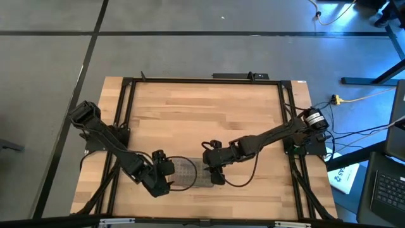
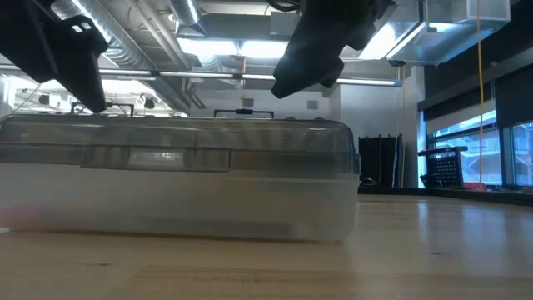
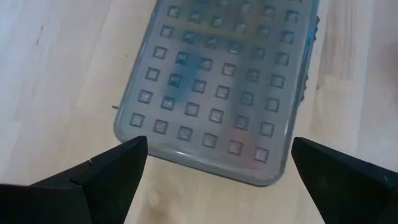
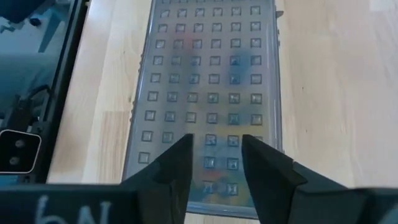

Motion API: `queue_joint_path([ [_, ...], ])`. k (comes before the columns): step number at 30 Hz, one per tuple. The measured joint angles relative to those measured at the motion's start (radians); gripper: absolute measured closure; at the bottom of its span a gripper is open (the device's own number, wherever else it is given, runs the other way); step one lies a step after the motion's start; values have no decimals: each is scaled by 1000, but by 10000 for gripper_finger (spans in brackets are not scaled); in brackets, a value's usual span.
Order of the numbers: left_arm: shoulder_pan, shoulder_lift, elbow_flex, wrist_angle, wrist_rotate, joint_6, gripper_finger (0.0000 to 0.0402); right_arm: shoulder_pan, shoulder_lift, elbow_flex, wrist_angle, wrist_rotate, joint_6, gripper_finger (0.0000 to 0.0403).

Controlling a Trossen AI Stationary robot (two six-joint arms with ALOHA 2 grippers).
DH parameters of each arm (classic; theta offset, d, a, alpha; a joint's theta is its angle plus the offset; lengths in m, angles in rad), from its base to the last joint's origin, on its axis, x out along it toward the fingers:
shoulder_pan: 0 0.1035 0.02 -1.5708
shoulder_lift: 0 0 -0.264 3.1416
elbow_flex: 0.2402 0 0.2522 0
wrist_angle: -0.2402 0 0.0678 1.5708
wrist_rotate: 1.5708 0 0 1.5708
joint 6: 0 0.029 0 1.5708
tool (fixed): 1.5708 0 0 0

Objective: Pack school essentials
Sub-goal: Close the black supply box

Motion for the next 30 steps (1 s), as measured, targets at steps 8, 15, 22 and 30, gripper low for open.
queue_joint_path([
  [8, 13, 1, -3, 60, -7, 49, 8, 36, 20, -4, 14, 1, -4, 297],
  [15, 13, 6, -31, 75, -17, 37, 8, 45, 87, -7, 55, 1, -20, 308],
  [22, 13, 6, -80, 160, -14, 15, 8, 44, 117, -6, 70, 4, -29, 309],
  [30, 12, 6, -120, 189, -28, 15, 8, 42, 120, -5, 59, 48, -29, 309],
])
